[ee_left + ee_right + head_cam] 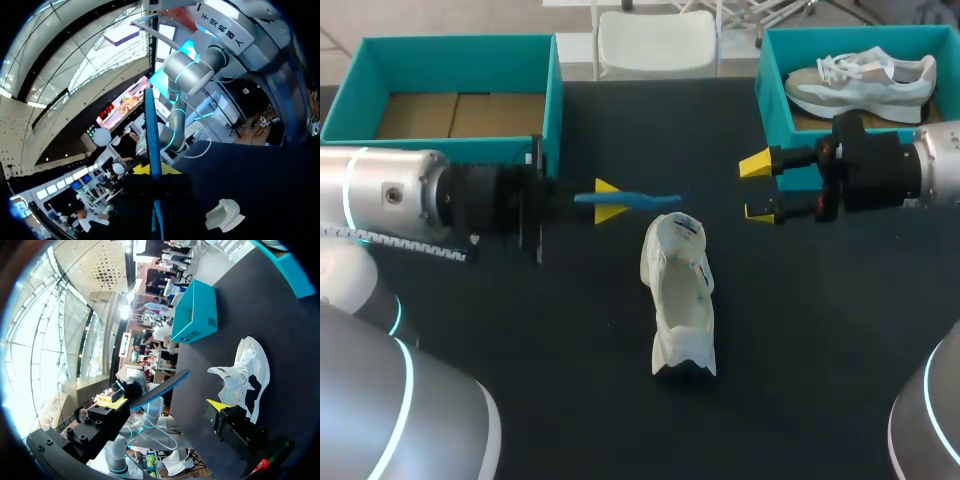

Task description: Take the shoe out of the shoebox, open the shoe tongue, remove and reinsert the insole, then place the shoe into the shoebox

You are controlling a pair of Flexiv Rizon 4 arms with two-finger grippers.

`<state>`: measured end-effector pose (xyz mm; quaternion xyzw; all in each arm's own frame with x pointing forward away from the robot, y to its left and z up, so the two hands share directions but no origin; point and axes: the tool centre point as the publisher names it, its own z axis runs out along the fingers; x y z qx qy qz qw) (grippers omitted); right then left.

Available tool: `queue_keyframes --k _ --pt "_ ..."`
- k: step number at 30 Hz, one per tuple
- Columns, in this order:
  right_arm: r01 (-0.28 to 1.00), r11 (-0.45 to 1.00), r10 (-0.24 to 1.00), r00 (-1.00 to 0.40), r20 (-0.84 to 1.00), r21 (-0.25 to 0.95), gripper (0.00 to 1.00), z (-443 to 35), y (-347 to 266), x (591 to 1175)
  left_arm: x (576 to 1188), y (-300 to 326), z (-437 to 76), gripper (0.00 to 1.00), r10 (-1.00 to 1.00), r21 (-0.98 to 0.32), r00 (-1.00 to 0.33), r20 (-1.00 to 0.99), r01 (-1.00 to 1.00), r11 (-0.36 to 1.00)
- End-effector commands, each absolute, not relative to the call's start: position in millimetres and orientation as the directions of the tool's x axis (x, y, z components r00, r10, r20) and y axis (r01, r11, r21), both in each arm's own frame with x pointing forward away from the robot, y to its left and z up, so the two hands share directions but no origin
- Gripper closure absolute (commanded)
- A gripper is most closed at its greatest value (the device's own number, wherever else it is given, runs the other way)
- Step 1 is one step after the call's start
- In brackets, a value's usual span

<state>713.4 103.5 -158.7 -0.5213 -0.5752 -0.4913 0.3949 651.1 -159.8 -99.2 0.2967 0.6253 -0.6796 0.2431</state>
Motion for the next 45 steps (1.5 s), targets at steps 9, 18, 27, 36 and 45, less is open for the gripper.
queue_keyframes --k 9,18,27,36,45 --pt "0.988 -0.027 0.215 -0.143 0.966 0.152 0.00 -158.9 105.3 713.8 662.1 -160.4 -108.2 1.00 0.015 0.056 0.056 -0.998 0.998 -0.017" --pt "0.988 -0.027 0.215 -0.143 0.966 0.152 0.00 -158.9 105.3 713.8 662.1 -160.4 -108.2 1.00 0.015 0.056 0.056 -0.998 0.998 -0.017" --pt "0.986 -0.018 0.185 -0.157 0.970 0.163 0.00 -154.2 122.5 714.5 664.4 -179.4 -147.8 1.00 0.097 0.187 0.191 -0.977 0.981 -0.043" --pt "0.989 -0.003 0.153 -0.147 0.977 0.149 0.00 -153.4 149.5 714.2 666.9 -202.9 -157.2 1.00 0.065 0.200 0.201 -0.977 0.980 -0.023" --pt "0.990 0.003 0.120 -0.140 0.983 0.140 0.17 -156.2 168.8 723.9 663.7 -222.1 -166.1 1.00 0.056 0.175 0.173 -0.983 0.984 0.017"
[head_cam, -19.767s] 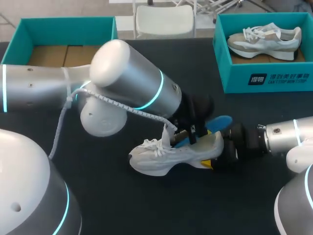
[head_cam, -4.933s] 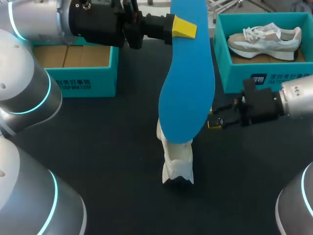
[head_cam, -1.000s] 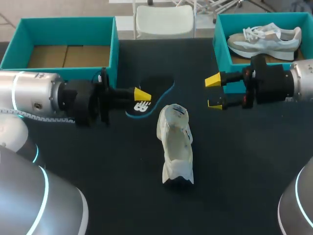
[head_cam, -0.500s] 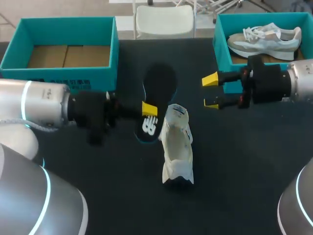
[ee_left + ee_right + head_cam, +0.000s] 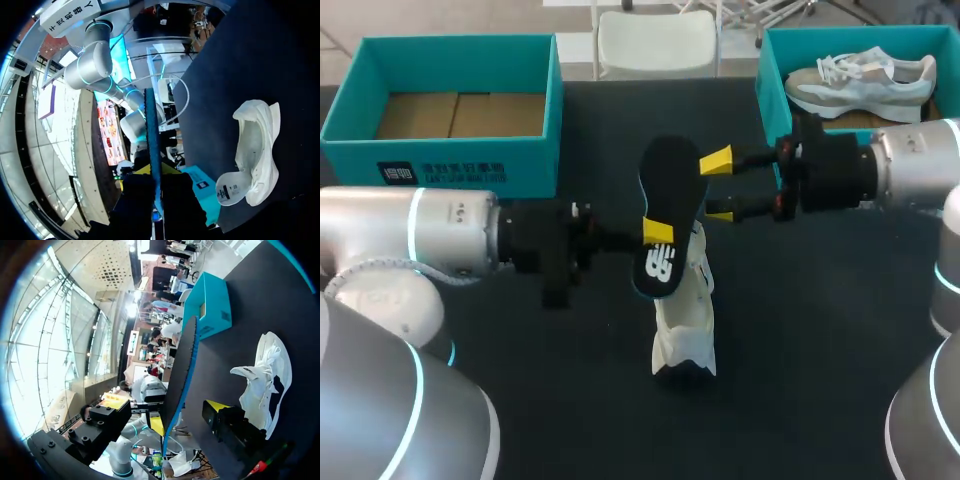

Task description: Take the shoe out of the shoebox, open the shoe tongue, remove and reinsert the insole, then place the shoe into the shoebox

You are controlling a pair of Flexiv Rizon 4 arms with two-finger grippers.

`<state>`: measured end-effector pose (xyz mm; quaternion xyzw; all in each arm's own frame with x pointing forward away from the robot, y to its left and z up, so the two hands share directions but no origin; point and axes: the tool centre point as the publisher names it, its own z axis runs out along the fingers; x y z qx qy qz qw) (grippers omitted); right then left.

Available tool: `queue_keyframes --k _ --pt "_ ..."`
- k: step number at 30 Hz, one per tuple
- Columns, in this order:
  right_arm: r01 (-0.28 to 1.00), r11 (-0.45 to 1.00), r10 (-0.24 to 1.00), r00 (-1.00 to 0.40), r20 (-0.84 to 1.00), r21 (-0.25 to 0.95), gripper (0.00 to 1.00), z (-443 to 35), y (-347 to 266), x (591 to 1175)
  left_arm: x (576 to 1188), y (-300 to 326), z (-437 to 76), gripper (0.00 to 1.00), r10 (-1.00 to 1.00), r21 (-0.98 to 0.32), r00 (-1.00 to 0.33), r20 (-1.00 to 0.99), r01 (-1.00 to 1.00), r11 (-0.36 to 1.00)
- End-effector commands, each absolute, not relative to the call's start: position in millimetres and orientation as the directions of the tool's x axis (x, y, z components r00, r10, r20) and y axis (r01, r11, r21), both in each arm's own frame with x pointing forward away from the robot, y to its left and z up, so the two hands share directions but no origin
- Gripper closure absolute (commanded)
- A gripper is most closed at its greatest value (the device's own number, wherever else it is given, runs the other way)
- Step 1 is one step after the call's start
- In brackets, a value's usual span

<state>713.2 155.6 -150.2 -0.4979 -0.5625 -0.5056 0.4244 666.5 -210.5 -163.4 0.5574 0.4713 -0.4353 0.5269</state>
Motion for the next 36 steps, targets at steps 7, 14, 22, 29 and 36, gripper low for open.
queue_keyframes --k 7,14,22,29,36 --pt "0.991 0.018 0.112 -0.132 0.985 0.131 0.52 -158.4 175.4 729.8 660.3 -230.7 -165.4 1.00 0.037 0.171 0.170 -0.985 0.985 0.022" --pt "0.993 0.010 0.107 -0.122 0.987 0.122 0.85 -159.5 174.5 727.7 659.6 -226.9 -166.8 1.00 0.036 0.165 0.163 -0.986 0.986 0.034" --pt "0.994 0.024 0.100 -0.110 0.989 0.108 1.00 -163.3 176.4 725.3 658.8 -228.0 -165.6 1.00 0.033 0.155 0.154 -0.987 0.988 0.024" --pt "0.995 0.019 0.098 -0.103 0.990 0.102 1.00 -170.5 167.0 723.3 651.3 -207.4 -162.6 0.00 0.011 0.109 0.109 -0.994 0.994 0.003" --pt "0.995 0.015 0.108 -0.095 0.990 0.094 1.00 -177.3 149.8 718.9 653.2 -158.5 -170.5 0.00 0.082 0.056 0.060 -0.995 0.997 -0.055"
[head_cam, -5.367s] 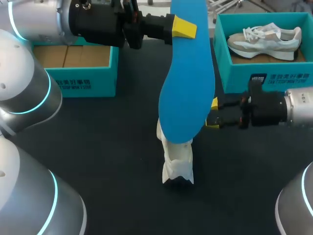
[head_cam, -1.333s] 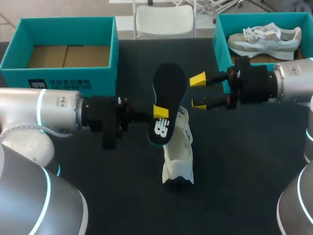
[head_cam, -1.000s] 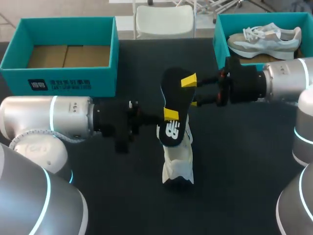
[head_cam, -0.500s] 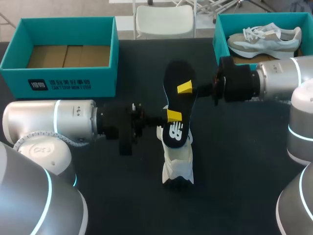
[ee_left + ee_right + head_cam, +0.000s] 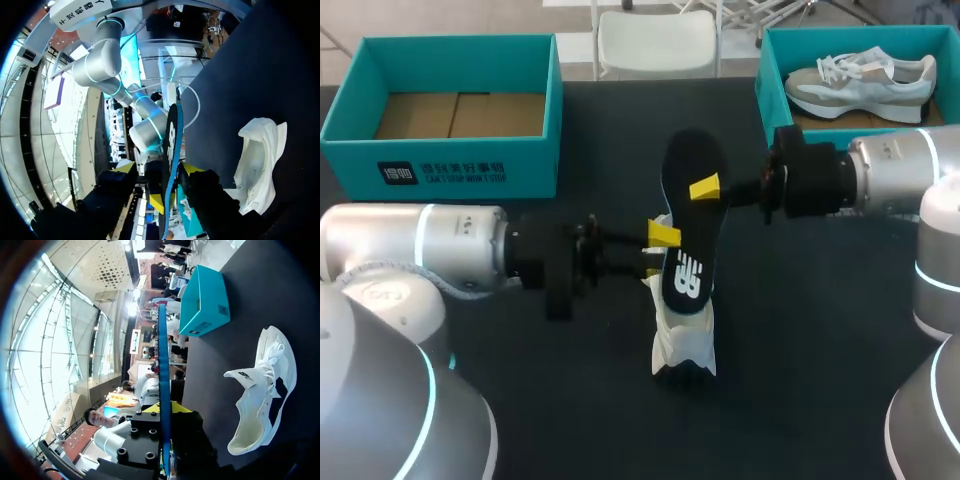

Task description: Take the shoe out of the shoebox, open the shoe tongue, remove and reinsert the insole, then place the shoe into the shoebox

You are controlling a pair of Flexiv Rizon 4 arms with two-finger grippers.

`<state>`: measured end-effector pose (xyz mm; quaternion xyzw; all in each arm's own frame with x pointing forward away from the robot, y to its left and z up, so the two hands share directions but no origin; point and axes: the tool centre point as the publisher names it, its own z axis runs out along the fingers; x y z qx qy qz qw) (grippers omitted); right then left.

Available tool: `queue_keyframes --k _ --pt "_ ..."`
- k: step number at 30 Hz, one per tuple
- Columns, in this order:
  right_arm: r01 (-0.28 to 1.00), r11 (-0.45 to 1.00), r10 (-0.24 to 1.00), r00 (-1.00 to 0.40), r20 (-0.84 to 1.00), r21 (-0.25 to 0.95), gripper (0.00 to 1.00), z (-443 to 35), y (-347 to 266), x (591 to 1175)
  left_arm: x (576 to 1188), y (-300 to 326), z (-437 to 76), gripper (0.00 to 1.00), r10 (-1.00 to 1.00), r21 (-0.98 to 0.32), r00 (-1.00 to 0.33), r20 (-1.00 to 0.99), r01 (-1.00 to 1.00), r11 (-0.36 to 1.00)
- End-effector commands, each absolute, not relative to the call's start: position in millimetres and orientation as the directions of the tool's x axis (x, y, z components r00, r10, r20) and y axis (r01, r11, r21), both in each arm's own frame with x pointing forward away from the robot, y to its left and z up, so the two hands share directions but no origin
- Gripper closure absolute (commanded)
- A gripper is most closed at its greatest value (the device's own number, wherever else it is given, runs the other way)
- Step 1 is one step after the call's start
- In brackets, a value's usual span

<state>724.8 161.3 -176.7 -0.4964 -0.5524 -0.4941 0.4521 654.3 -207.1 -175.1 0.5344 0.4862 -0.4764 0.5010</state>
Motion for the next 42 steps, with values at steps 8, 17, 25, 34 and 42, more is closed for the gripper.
queue_keyframes --k 8,17,25,34,42 --pt "0.996 0.023 0.126 -0.084 0.988 0.082 1.00 -182.7 140.0 717.7 662.8 -118.7 -177.7 0.00 0.196 -0.007 -0.013 -0.980 0.999 0.032" --pt "0.997 0.016 0.122 -0.082 0.989 0.081 1.00 -184.5 139.9 716.9 671.7 -105.9 -179.8 0.00 0.247 -0.011 -0.027 -0.969 0.998 0.066" --pt "0.996 0.012 0.121 -0.086 0.989 0.085 1.00 -184.1 140.9 717.9 673.8 -106.2 -180.5 0.00 0.251 -0.010 -0.029 -0.968 0.997 0.074" --pt "0.997 -0.003 0.113 -0.078 0.991 0.078 1.00 -189.3 138.4 718.2 673.8 -106.2 -180.5 0.00 0.251 -0.010 -0.029 -0.968 0.997 0.074" --pt "0.999 0.007 0.119 -0.054 0.991 0.053 1.00 -195.5 139.4 718.3 695.7 -124.6 -168.3 0.00 0.473 -0.115 -0.169 -0.864 0.983 0.142"
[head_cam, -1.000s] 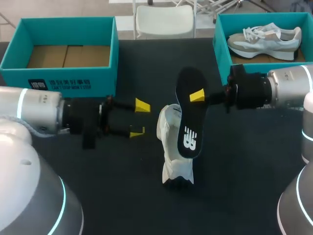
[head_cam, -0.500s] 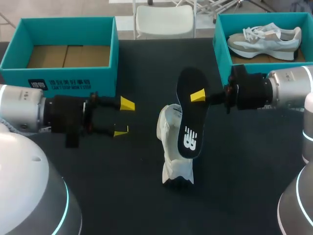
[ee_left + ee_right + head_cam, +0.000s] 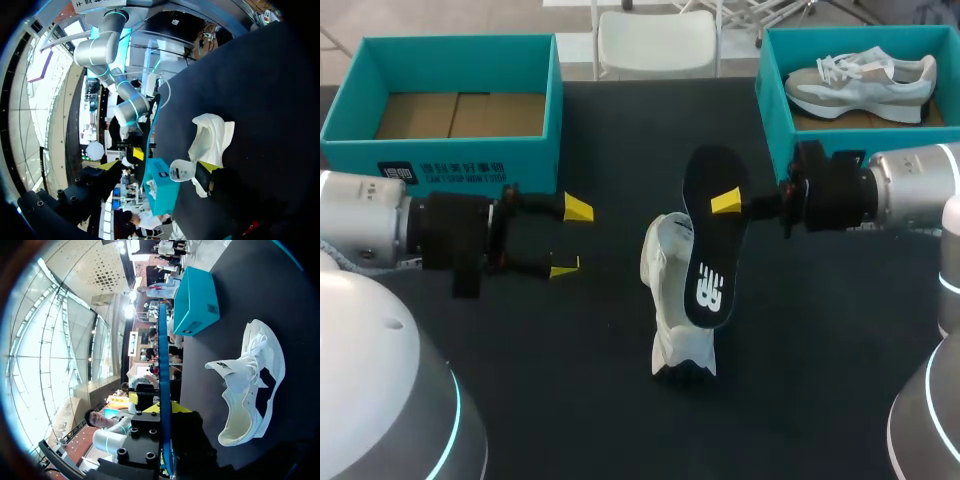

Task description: Take the shoe out of the shoebox, open the shoe tongue, remove and reinsert the insole, then place the shoe into the shoebox

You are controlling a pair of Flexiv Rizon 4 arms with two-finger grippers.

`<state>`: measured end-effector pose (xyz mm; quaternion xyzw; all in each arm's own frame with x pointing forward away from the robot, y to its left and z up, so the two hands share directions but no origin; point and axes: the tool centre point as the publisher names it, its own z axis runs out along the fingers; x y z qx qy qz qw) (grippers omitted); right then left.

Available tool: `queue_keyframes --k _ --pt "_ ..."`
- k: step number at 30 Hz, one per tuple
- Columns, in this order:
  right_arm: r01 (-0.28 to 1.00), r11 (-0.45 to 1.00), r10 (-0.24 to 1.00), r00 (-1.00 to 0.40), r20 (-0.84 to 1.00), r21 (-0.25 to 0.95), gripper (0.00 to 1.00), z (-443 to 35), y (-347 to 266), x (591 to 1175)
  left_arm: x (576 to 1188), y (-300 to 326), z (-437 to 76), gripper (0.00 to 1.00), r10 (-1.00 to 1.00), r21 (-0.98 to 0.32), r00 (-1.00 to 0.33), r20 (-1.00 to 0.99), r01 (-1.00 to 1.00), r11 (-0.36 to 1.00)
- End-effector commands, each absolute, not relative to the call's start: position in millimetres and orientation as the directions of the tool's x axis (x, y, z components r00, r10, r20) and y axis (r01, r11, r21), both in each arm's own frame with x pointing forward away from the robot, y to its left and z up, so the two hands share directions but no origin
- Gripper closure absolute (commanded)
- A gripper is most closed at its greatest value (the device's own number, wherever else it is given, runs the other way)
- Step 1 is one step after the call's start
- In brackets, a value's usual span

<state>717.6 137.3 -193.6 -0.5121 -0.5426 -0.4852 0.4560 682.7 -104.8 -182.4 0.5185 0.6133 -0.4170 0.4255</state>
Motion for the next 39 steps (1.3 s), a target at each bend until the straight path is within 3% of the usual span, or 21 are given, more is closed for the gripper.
queue_keyframes --k 1,12,15,31,34,39 --pt "0.999 0.008 0.122 -0.052 0.991 0.051 1.00 -195.7 139.8 718.4 701.5 -129.8 -167.1 0.00 0.549 -0.130 -0.213 -0.808 0.974 0.186" --pt "0.999 0.010 0.133 -0.049 0.990 0.048 1.00 -198.0 145.1 721.3 722.6 -159.7 -154.5 0.00 0.844 -0.106 -0.285 -0.454 0.958 0.267" --pt "0.999 0.007 0.133 -0.049 0.990 0.049 1.00 -198.3 146.4 720.9 723.5 -166.9 -156.2 0.00 0.905 -0.058 -0.233 -0.355 0.972 0.228" --pt "0.999 0.026 0.133 -0.038 0.990 0.034 1.00 -201.2 151.4 719.6 723.5 -166.9 -156.2 0.00 0.905 -0.058 -0.233 -0.355 0.972 0.228" --pt "0.999 0.033 0.133 -0.041 0.990 0.037 1.00 -200.9 152.4 719.4 723.2 -180.6 -152.4 0.00 0.940 -0.072 -0.223 -0.258 0.975 0.211" --pt "0.998 0.053 0.153 -0.048 0.987 0.041 1.00 -198.5 153.6 720.4 723.7 -199.7 -144.4 0.00 0.974 0.014 -0.213 -0.075 0.977 0.215"
